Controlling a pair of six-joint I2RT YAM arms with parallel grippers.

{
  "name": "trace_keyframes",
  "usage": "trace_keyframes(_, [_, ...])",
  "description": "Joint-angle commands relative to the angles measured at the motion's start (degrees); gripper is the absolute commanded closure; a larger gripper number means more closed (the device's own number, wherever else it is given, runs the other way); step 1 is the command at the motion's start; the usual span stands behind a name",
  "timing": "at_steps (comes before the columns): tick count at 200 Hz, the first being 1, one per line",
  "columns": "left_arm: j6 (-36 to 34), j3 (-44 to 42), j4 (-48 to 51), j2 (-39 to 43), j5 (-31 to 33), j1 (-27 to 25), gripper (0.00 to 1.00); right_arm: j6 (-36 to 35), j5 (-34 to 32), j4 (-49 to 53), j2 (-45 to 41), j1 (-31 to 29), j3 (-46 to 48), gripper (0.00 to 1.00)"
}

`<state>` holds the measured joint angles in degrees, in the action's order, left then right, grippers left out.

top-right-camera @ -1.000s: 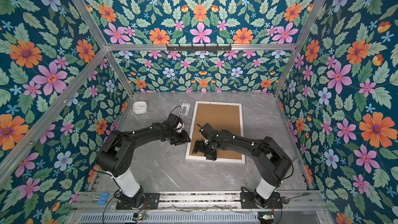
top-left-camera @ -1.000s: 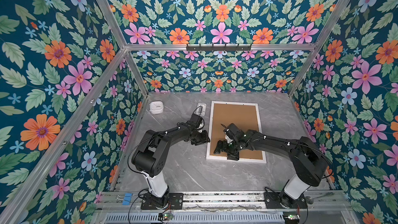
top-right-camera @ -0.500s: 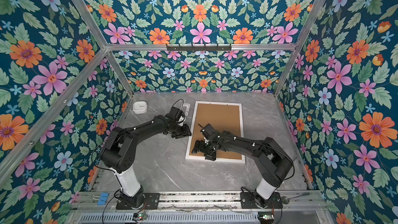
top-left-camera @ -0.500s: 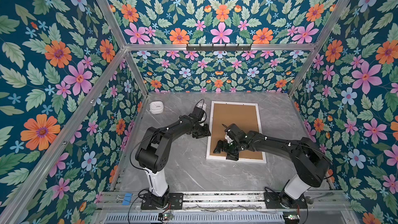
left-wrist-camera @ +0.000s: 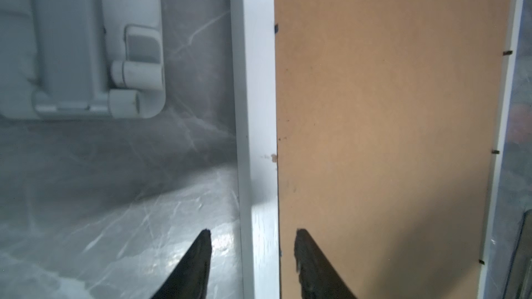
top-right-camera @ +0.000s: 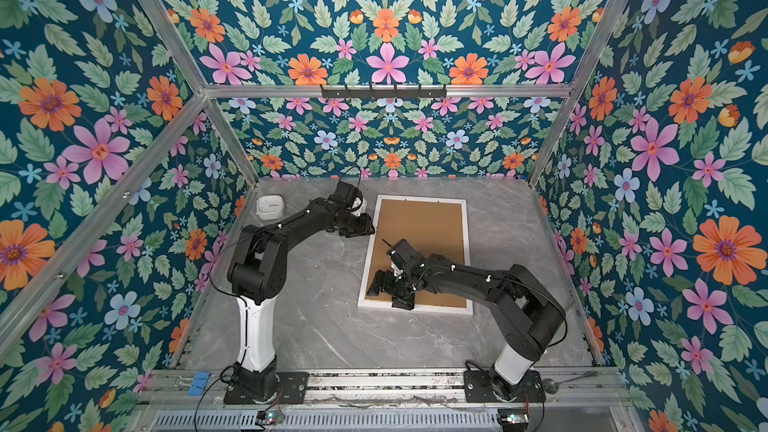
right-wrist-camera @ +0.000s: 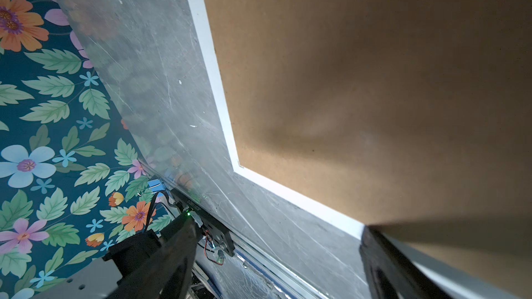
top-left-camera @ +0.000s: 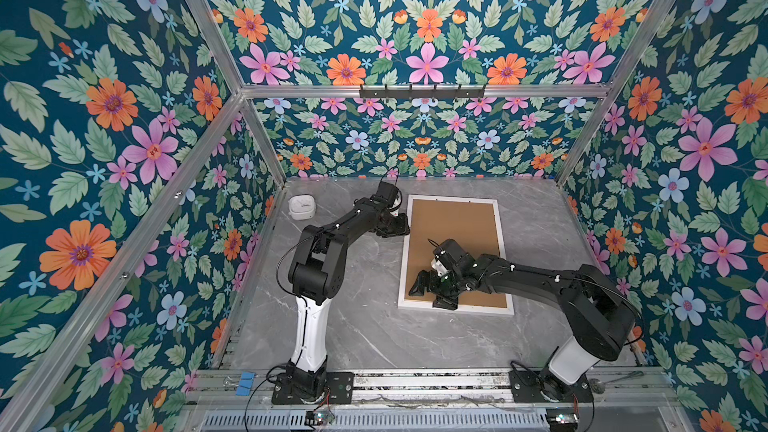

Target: Put the photo into the frame

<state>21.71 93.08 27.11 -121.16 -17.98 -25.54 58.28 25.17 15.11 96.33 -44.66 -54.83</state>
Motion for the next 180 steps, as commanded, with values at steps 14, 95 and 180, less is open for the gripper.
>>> trace_keyframes(14, [-1.5,2.2,-4.3,-1.8,2.2,0.1,0.49,-1.8,-8.4,4.2,1.9,0.0,1.1,0.1])
trace_keyframes(95, [-1.4,3.6,-4.5,-6.4,2.4,-0.1,0.51,-2.0,-8.6,4.6,1.9,0.0,1.2,0.1])
trace_keyframes(180, [-1.6,0.6,-2.9,-6.5,5.1,-0.7,0.67,-2.0,-11.1,5.7,2.7,0.1,0.6,0.11])
